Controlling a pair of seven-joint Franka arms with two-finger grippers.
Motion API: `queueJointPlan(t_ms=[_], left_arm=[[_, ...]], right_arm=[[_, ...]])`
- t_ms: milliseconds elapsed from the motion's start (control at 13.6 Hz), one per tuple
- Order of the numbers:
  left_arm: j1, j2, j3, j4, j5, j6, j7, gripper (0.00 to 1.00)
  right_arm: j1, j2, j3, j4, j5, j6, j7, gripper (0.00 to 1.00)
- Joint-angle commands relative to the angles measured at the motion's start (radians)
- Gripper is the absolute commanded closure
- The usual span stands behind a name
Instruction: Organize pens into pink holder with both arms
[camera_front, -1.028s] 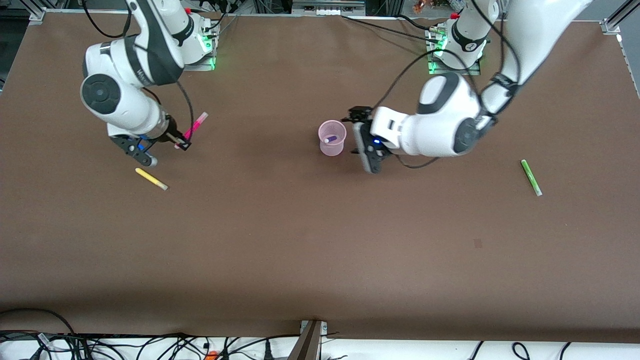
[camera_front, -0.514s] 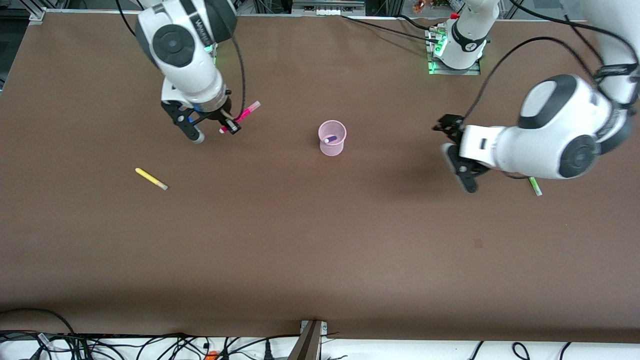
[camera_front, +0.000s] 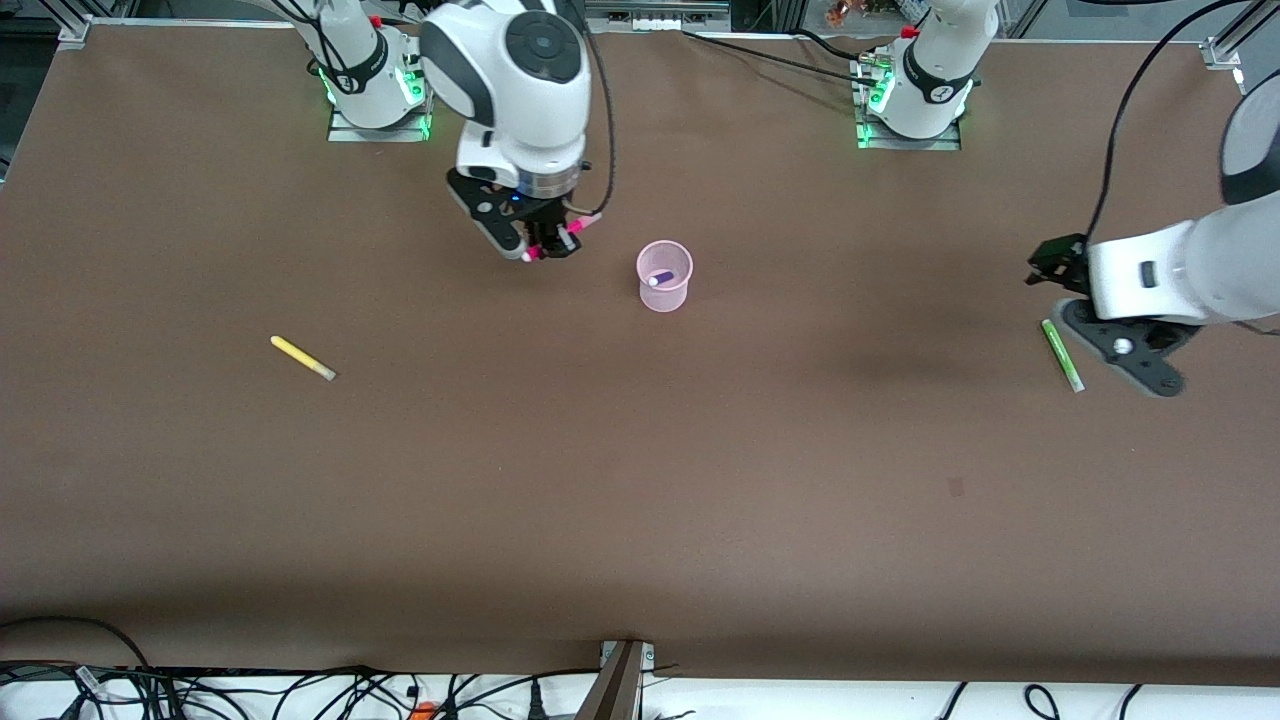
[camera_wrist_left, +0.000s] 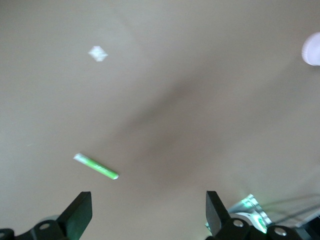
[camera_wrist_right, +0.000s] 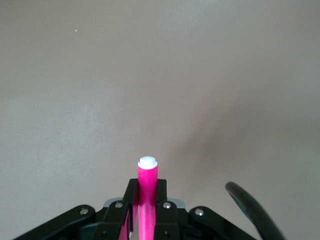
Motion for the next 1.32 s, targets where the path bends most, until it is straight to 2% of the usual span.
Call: queueJointPlan(t_ms=[0, 147, 294, 514, 661, 807, 1248], left_arm=[[-0.185, -0.114, 0.29, -0.021, -0.104, 0.104, -0.017, 0.0], [-0.301, -0.164, 0.509, -0.077, -0.209, 0.156, -0.076, 0.0], [-0.43, -0.223, 0.661, -0.146, -0.225, 0.162, -0.154, 0.0], [-0.512, -0.338, 0.734, -0.325, -0.223, 0.304, -0.349, 0.0], [-0.594, -0.391, 0.82, -0.416, -0.225, 0.403, -0.359, 0.0], [-0.592, -0.369, 0.822, -0.412, -0.244, 0.4, -0.356, 0.0], [-0.593, -0.369, 0.818, -0.407, -0.264, 0.388, -0.348, 0.0]], right_arm=[[0.065, 0.117, -0.008, 0.103, -0.112, -0.018, 0.139, 1.0], [0.096, 0.156, -0.01, 0.123, -0.202, -0.02, 0.248, 1.0], [0.127, 0.185, -0.011, 0.139, -0.246, -0.023, 0.318, 1.0], [0.168, 0.22, -0.013, 0.163, -0.31, -0.028, 0.4, 1.0], [0.191, 0.249, -0.015, 0.191, -0.329, -0.028, 0.437, 1.0], [0.217, 0.271, -0.015, 0.206, -0.356, -0.029, 0.471, 1.0], [0.251, 0.299, -0.024, 0.206, -0.359, -0.057, 0.472, 1.0]])
